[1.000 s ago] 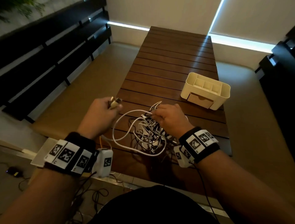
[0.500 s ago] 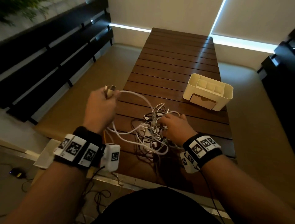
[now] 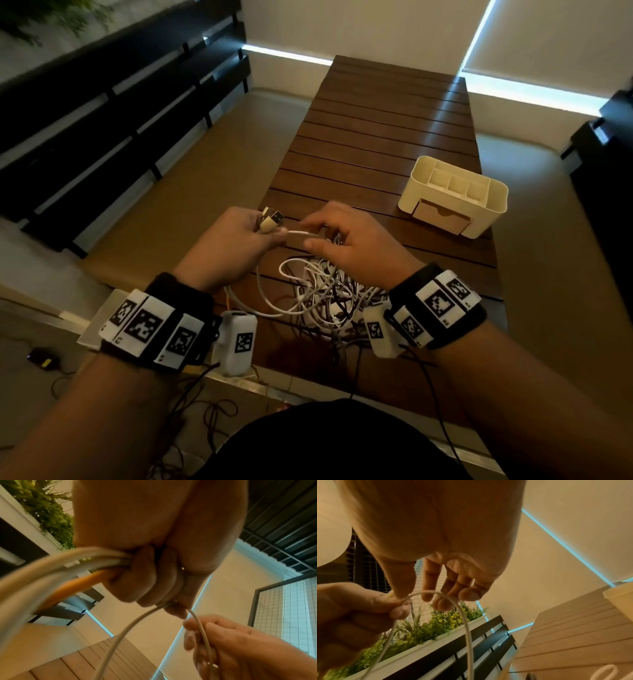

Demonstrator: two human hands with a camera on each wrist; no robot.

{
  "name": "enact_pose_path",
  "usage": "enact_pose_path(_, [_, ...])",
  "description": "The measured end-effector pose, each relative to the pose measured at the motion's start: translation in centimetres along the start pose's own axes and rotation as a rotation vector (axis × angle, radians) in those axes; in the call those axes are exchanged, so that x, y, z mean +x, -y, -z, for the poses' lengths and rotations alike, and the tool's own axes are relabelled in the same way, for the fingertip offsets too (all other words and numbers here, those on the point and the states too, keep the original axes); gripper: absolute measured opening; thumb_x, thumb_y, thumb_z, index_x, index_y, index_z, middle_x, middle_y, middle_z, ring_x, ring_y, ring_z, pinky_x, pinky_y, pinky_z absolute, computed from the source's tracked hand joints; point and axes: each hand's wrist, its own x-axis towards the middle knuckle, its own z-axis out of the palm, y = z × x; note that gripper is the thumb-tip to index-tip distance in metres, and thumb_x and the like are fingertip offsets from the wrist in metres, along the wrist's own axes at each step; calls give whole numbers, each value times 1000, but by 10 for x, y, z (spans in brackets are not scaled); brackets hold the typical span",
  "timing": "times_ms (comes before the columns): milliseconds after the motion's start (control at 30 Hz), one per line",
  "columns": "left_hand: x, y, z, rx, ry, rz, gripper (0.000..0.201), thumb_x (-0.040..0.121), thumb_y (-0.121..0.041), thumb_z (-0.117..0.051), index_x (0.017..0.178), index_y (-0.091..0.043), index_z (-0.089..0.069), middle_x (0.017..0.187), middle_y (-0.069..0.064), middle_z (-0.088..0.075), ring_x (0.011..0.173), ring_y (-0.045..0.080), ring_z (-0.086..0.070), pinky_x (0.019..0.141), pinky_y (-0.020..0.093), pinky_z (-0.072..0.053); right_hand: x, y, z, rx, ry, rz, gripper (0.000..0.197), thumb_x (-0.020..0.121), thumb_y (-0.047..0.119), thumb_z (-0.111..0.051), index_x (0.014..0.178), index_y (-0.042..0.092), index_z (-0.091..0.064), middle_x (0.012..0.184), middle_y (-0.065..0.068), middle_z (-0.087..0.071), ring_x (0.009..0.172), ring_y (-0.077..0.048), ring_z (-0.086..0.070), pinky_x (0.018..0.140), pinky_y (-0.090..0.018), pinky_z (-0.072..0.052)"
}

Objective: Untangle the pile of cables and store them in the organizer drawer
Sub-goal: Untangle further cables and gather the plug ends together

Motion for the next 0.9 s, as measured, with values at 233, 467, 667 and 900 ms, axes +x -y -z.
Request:
enact_pose_path(233, [-11, 12, 11, -187, -60, 15, 22, 97, -28, -61, 87, -10, -69, 52, -13, -48, 46, 4, -40, 51, 26, -32, -12, 17, -14, 360, 150, -251, 15, 100, 21, -59, 101, 12, -71, 68, 4, -69, 55, -5, -65, 52, -16, -48])
enact_pose_path(467, [-14, 51, 43, -245, -239, 81, 19, 98, -30, -60, 94, -15, -71, 53, -11, -43, 48, 10, -36, 50, 28, -31, -19, 4, -45, 87, 565, -300, 17, 101, 25, -57, 87, 29, -66, 81, 4, -74, 70, -7, -71, 64, -22, -53])
enact_pose_path(667, [-28, 78, 18, -190, -97, 174, 26, 94, -32, -65, 93, -7, -71, 53, -8, -42, 47, 9, -36, 53, 30, -30, -28, -10, -74, -261, 703, -258, 24, 95, 36, -64, 116, 28, -72, 109, 7, -59, 100, -12, -55, 85, -31, -47])
enact_pose_path(900, [-36, 82, 8, -263, -18, 203, 36, 94, -29, -66, 97, 7, -60, 53, -10, -40, 50, 11, -35, 55, 31, -29, -26, -12, -72, -69, 493, -341, 31, 93, 32, -68, 123, 27, -65, 101, 10, -63, 85, -1, -57, 73, -18, -45])
